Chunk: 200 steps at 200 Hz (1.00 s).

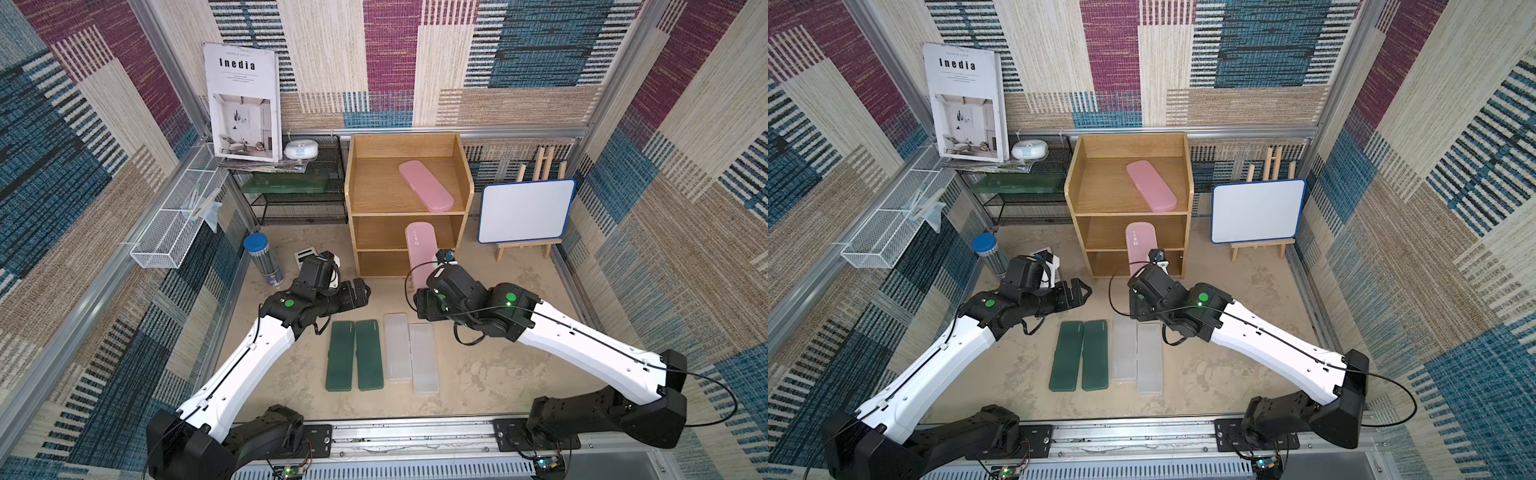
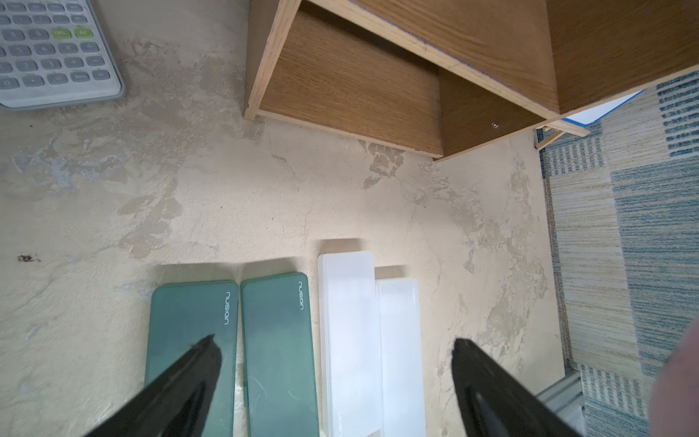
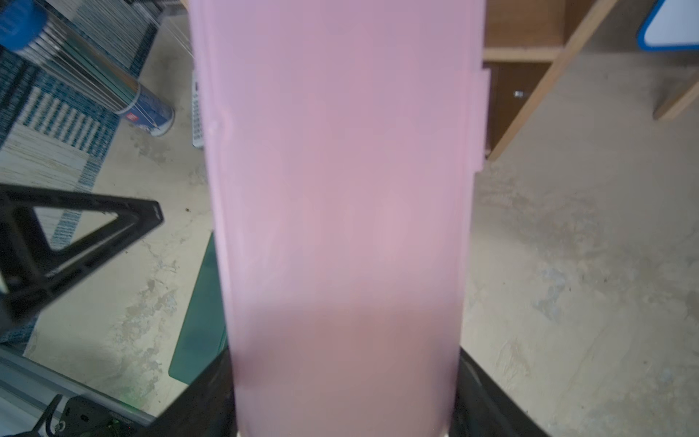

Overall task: Place the pencil cases on the shelf according to color
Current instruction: Place the pencil case on the shelf.

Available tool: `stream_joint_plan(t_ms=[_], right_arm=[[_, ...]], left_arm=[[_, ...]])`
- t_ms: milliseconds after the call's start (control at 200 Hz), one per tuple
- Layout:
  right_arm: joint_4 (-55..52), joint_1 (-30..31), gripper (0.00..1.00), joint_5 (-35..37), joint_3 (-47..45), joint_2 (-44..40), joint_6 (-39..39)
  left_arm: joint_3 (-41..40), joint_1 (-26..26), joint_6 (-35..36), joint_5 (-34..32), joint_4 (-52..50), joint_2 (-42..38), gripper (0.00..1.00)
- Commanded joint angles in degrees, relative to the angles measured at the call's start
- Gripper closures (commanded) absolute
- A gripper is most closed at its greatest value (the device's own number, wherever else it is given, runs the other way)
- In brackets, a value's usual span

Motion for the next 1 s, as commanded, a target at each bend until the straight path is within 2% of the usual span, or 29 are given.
stream_joint_plan(t_ms=[0, 331, 631, 736, 997], right_arm=[[2.64, -1.47, 0.25, 3.15, 6.55, 3.24, -8.89], [4.12, -10.14, 0.23, -0.51, 31.38, 20.12, -20.57], [5.27, -15.07, 0.22, -1.37, 52.47, 36.24, -25.38], [6.41, -16.04, 0.21, -1.64, 56.03, 39.39, -25.73], [7.88, -16.98, 0.18, -4.53, 56.11, 42.73, -24.22]], left_arm=[[0.7, 0.09, 0.79, -0.99, -0.42, 0.25, 0.0], [2.03, 0.19, 0.36, 0.59, 0.5, 1.93, 0.01], [3.36, 0.18, -0.07, 1.9, 1.3, 3.5, 0.01], [3.25, 0.18, -0.06, 2.5, 1.4, 3.49, 0.0], [3.71, 0.19, 1.07, 2.7, 0.44, 2.97, 0.0]])
